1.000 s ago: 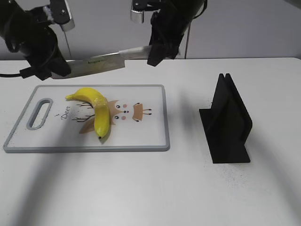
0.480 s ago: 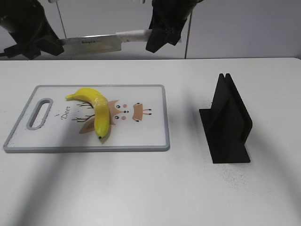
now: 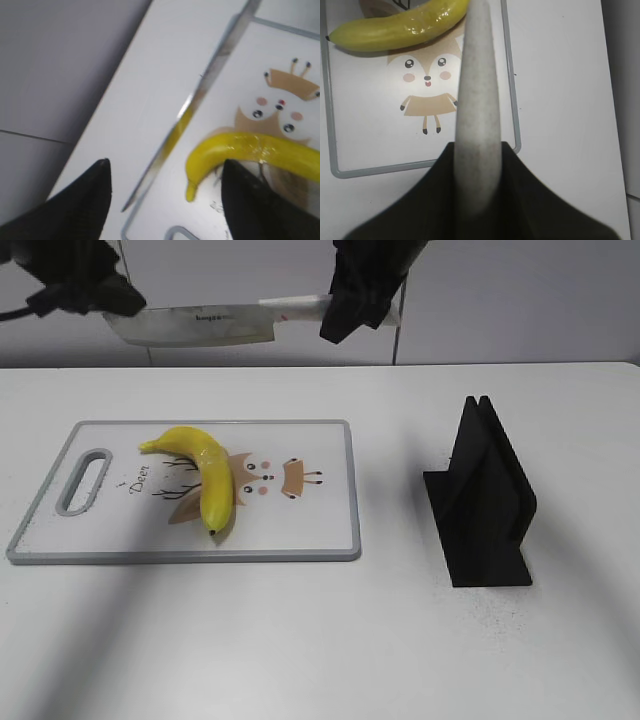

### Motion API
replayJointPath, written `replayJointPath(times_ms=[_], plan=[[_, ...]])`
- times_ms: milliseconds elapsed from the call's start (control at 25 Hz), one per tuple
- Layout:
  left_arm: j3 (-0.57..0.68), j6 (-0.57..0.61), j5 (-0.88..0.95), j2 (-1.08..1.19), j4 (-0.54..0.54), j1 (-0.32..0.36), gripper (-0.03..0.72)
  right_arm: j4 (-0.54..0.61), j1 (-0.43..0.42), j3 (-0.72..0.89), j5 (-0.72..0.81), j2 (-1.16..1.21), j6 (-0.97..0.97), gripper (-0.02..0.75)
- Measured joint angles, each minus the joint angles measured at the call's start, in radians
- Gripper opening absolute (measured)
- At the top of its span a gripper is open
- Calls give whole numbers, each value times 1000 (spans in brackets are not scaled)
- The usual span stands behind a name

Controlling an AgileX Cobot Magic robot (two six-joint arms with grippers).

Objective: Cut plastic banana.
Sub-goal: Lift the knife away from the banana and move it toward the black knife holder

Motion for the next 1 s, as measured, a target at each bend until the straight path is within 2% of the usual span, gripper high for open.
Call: replayJointPath(times_ms=[280, 440, 600, 760, 880, 1000], plan=[[-19, -96, -172, -122, -3, 2, 661, -44, 0, 47, -1, -72, 102, 162], [-19, -297, -160, -193, -7, 43, 648, -113, 0, 82, 0, -139, 298, 162], [-19, -487, -48, -271, -7, 139, 636, -191, 0, 133, 0, -225, 494, 162], [-19, -686, 122, -342, -6, 254, 620, -200, 0, 231, 0, -332, 635, 162], [-19, -748, 255, -392, 9, 313, 611, -199, 0, 342, 0, -436, 716, 162], [-19, -808, 395, -437, 78, 336, 590, -198, 0, 469, 0, -552, 780, 162]])
